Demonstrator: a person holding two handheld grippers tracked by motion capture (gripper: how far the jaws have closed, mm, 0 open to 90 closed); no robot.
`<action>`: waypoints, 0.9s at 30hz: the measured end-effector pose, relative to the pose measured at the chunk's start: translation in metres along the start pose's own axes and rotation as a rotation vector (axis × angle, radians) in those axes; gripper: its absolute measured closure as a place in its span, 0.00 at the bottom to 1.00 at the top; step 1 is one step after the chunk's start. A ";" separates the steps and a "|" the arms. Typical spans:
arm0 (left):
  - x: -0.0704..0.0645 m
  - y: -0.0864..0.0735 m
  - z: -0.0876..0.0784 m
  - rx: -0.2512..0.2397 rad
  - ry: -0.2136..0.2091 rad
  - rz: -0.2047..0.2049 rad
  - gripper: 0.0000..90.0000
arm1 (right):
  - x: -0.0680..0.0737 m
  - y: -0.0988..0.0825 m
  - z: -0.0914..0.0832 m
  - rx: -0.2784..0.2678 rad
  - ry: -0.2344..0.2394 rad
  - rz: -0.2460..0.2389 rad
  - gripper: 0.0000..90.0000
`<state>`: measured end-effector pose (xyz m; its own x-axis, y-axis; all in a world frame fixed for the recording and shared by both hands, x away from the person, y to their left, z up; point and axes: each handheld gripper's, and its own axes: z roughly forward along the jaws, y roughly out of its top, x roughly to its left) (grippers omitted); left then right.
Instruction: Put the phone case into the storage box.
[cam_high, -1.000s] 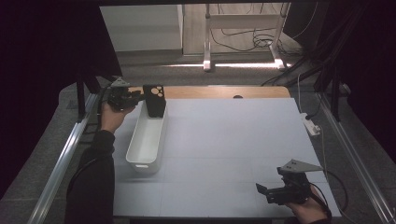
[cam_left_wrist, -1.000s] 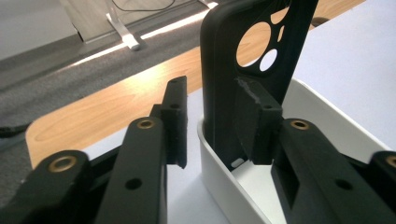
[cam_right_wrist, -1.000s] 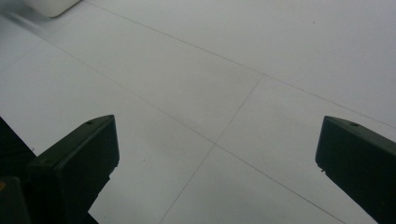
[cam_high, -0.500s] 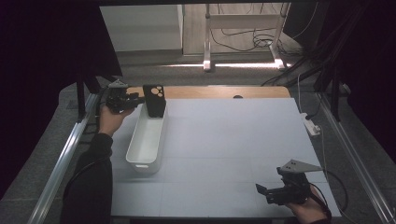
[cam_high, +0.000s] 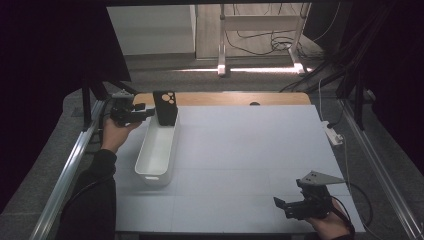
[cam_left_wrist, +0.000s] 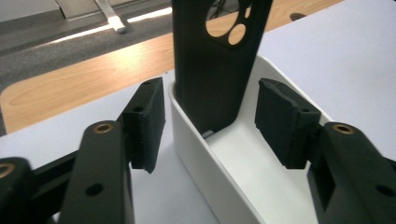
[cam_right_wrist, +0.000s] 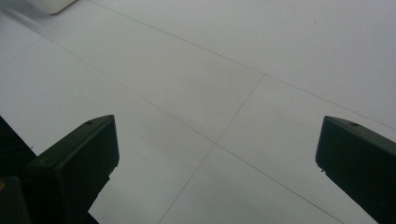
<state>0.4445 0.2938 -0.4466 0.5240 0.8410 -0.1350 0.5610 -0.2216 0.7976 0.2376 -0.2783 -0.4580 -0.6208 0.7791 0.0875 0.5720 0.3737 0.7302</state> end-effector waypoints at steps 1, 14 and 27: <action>-0.001 0.000 -0.001 0.002 -0.003 0.001 0.44 | 0.000 0.000 0.000 0.000 0.000 0.000 0.00; -0.018 -0.007 -0.008 0.003 -0.026 -0.001 0.29 | 0.000 0.000 0.000 0.003 0.000 0.000 0.00; -0.034 -0.011 -0.009 0.024 -0.027 0.016 0.10 | 0.001 0.000 0.000 0.006 0.002 -0.005 0.00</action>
<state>0.4144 0.2718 -0.4451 0.5500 0.8236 -0.1386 0.5672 -0.2466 0.7858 0.2375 -0.2776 -0.4579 -0.6246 0.7763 0.0853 0.5722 0.3805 0.7265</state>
